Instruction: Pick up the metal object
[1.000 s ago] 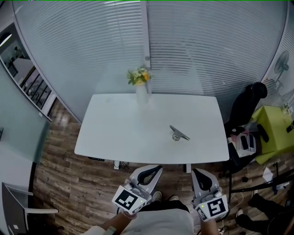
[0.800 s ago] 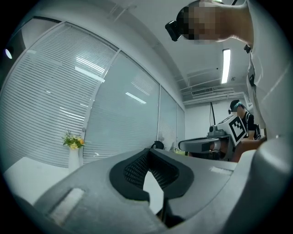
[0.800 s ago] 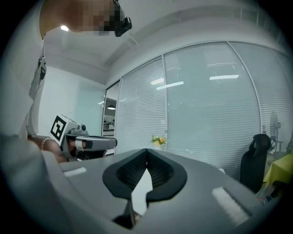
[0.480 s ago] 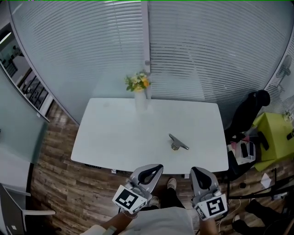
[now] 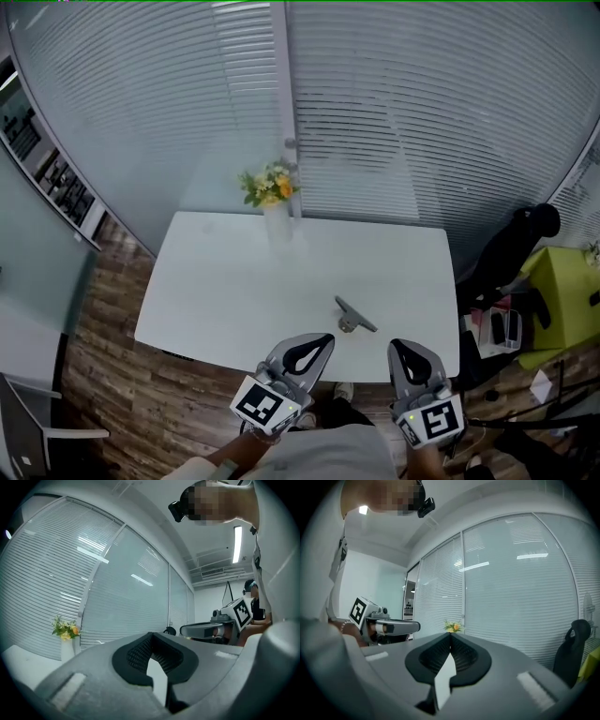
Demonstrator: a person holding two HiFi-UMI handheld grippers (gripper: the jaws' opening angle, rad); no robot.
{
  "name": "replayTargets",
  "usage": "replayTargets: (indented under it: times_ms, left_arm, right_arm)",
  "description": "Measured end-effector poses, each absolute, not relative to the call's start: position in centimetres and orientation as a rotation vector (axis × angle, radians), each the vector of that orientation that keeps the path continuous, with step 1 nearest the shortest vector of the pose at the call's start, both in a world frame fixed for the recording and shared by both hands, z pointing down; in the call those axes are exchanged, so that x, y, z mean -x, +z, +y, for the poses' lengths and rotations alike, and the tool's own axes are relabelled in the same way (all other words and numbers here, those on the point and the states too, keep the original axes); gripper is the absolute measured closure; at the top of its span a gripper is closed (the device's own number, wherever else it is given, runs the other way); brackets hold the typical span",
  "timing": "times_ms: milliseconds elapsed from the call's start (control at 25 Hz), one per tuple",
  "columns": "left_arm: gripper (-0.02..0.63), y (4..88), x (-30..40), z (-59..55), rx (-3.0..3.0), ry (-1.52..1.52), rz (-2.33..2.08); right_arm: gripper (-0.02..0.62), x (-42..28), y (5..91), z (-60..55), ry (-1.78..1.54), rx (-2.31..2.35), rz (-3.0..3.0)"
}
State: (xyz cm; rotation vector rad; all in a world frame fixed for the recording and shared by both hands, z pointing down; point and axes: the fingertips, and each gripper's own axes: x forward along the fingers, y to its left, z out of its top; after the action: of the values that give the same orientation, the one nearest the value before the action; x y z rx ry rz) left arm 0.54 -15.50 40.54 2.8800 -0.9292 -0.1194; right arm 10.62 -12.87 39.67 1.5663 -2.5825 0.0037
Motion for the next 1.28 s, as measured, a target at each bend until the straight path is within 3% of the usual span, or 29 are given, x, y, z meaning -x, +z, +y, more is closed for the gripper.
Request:
replayTargets:
  times_ms: [760, 1280]
  left_arm:
    - [0.604, 40.2, -10.1, -24.1, -2.85, -0.108, -1.025]
    - [0.604, 40.9, -8.7, -26.5, -2.838, -0.065, -1.021]
  right_arm:
    - [0.591, -19.9, 40.0, -21.8, 0.027, -1.481, -2.651]
    - [0.591, -18.7, 40.0, -24.1, 0.004, -1.459, -2.634]
